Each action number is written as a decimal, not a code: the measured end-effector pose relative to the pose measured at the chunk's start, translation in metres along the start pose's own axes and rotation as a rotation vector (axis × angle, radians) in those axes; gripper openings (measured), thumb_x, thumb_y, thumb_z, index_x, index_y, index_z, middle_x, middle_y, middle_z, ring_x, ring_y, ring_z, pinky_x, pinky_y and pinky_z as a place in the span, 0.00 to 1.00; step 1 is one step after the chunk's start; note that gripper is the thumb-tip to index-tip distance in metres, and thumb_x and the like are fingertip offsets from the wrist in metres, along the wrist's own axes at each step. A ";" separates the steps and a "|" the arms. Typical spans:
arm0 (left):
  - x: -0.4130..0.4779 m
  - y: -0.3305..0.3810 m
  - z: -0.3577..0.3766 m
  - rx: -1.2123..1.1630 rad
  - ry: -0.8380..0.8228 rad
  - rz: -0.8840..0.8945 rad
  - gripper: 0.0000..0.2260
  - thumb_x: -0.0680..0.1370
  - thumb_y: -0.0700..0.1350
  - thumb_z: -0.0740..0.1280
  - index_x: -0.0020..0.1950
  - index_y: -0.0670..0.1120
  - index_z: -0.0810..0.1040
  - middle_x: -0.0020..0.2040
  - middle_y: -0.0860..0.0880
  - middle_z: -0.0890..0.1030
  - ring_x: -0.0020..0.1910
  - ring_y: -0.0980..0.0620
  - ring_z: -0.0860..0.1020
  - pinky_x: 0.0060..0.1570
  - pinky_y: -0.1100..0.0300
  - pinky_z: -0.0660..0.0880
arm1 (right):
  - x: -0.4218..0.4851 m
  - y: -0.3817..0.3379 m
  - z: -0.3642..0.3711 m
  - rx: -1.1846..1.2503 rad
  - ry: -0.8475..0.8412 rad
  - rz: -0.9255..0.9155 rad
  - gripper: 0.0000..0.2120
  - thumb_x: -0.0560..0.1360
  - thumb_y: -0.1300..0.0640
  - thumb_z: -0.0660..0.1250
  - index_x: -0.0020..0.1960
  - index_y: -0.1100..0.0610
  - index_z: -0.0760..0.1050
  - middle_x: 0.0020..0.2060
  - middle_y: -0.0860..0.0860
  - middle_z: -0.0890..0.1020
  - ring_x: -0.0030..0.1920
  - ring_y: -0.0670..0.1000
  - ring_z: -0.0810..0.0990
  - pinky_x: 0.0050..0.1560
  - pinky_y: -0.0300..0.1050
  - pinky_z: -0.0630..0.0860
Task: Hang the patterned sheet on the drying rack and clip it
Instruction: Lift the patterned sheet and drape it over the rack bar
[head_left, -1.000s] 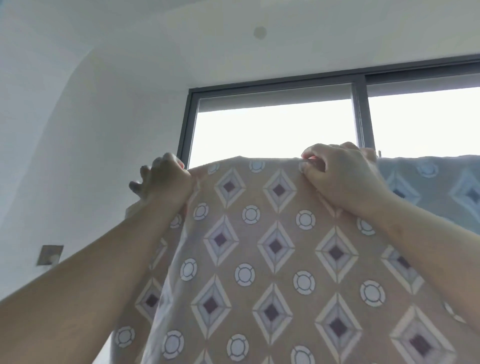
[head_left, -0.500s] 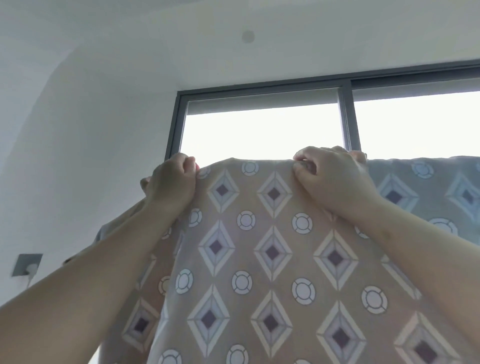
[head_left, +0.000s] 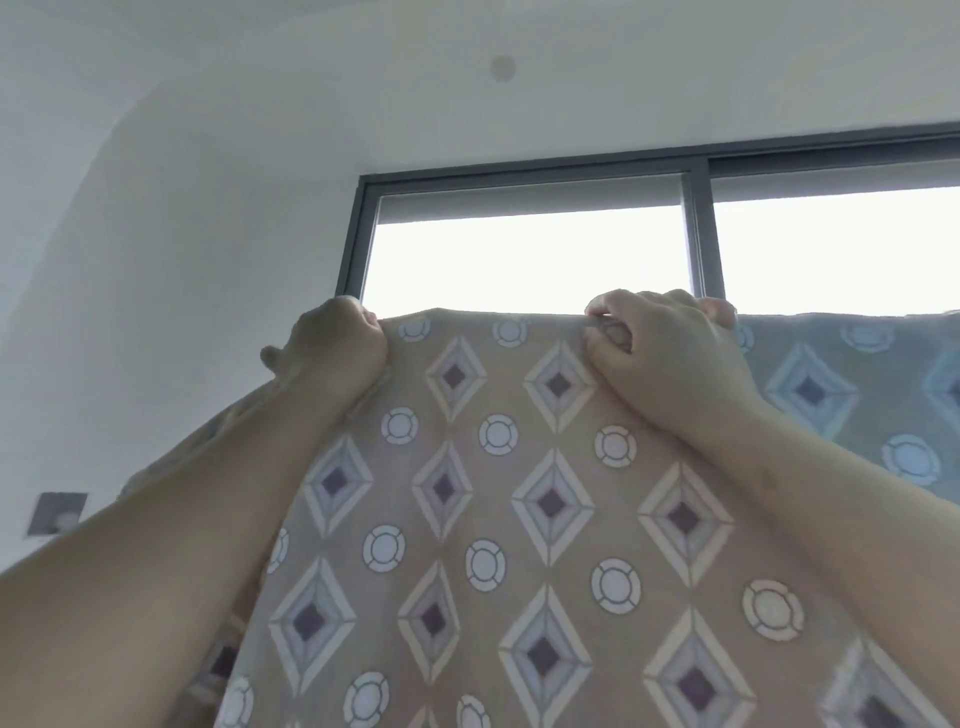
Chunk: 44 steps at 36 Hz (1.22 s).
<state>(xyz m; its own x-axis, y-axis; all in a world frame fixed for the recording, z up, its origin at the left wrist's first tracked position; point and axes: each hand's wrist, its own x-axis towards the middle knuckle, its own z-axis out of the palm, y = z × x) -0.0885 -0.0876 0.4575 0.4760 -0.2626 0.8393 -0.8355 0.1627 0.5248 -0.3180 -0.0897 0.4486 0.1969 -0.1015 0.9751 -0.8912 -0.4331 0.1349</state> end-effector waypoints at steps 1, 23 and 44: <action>-0.003 0.003 0.001 0.064 0.011 -0.024 0.12 0.78 0.41 0.54 0.54 0.44 0.76 0.49 0.44 0.75 0.56 0.43 0.69 0.60 0.47 0.61 | 0.000 0.000 0.000 -0.002 -0.002 0.004 0.12 0.78 0.51 0.56 0.57 0.52 0.74 0.51 0.49 0.80 0.57 0.53 0.71 0.62 0.46 0.55; -0.131 0.228 0.076 -0.069 -0.221 0.781 0.16 0.81 0.53 0.48 0.61 0.52 0.72 0.55 0.49 0.78 0.57 0.47 0.73 0.60 0.47 0.59 | -0.058 0.165 -0.110 -0.200 -0.019 0.212 0.15 0.79 0.54 0.54 0.62 0.52 0.73 0.61 0.49 0.77 0.64 0.52 0.67 0.64 0.55 0.63; -0.163 0.275 0.106 0.044 0.012 0.498 0.16 0.77 0.48 0.48 0.47 0.45 0.74 0.49 0.48 0.76 0.57 0.46 0.68 0.61 0.48 0.57 | -0.071 0.275 -0.129 -0.002 0.008 0.154 0.13 0.80 0.54 0.55 0.55 0.55 0.77 0.50 0.47 0.81 0.54 0.49 0.75 0.57 0.44 0.67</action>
<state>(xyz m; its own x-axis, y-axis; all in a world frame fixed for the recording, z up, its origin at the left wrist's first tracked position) -0.4251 -0.1004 0.4498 0.0195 -0.1517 0.9882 -0.9728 0.2254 0.0538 -0.6293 -0.0862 0.4393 0.0542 -0.1598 0.9857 -0.9115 -0.4109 -0.0165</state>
